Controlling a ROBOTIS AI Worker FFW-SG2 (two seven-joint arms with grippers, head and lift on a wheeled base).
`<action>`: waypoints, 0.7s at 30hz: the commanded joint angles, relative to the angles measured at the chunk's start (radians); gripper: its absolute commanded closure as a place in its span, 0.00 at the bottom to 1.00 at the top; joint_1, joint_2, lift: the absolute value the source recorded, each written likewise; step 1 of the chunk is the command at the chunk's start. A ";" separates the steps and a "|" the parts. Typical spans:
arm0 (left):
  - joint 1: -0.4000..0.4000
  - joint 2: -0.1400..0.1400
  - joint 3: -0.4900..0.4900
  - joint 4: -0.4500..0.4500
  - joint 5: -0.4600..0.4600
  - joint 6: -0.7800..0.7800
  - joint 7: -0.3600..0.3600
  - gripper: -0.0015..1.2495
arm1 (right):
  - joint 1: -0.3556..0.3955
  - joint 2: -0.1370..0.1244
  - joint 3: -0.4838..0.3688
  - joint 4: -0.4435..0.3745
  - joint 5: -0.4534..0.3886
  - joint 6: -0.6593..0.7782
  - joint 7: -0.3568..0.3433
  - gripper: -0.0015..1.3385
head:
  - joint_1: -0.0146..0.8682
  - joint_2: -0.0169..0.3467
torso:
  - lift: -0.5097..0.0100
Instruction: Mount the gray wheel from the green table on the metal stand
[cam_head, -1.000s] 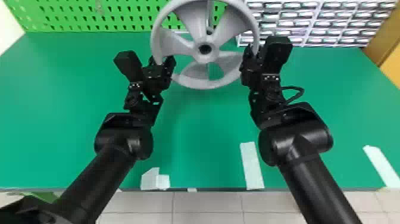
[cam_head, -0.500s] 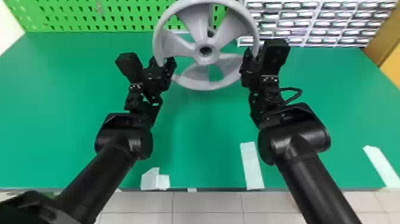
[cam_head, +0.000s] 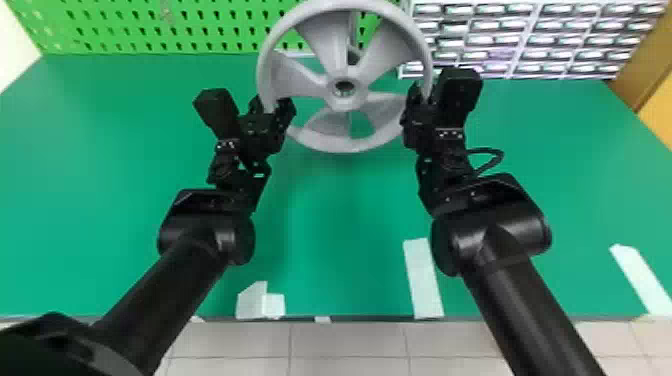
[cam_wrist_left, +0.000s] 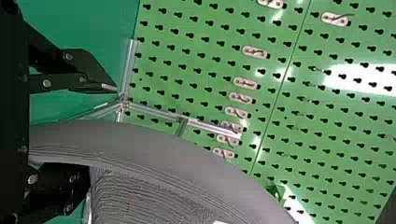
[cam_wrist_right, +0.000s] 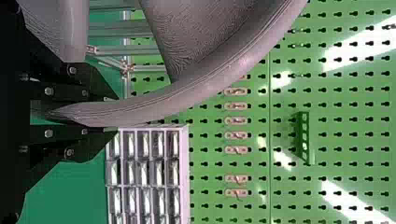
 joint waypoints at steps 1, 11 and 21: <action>-0.011 -0.001 -0.002 0.011 0.000 0.000 -0.001 0.67 | -0.005 0.003 -0.002 0.005 0.002 0.000 0.000 0.84 | 1.00 0.19 | 0.80; -0.033 -0.003 0.011 0.044 -0.011 0.000 -0.004 0.67 | -0.028 0.006 -0.005 0.034 0.005 0.000 0.000 0.84 | 1.00 0.19 | 0.80; -0.047 -0.006 0.015 0.071 -0.011 0.000 -0.006 0.67 | -0.049 0.009 -0.014 0.057 0.010 0.000 0.000 0.84 | 1.00 0.19 | 0.80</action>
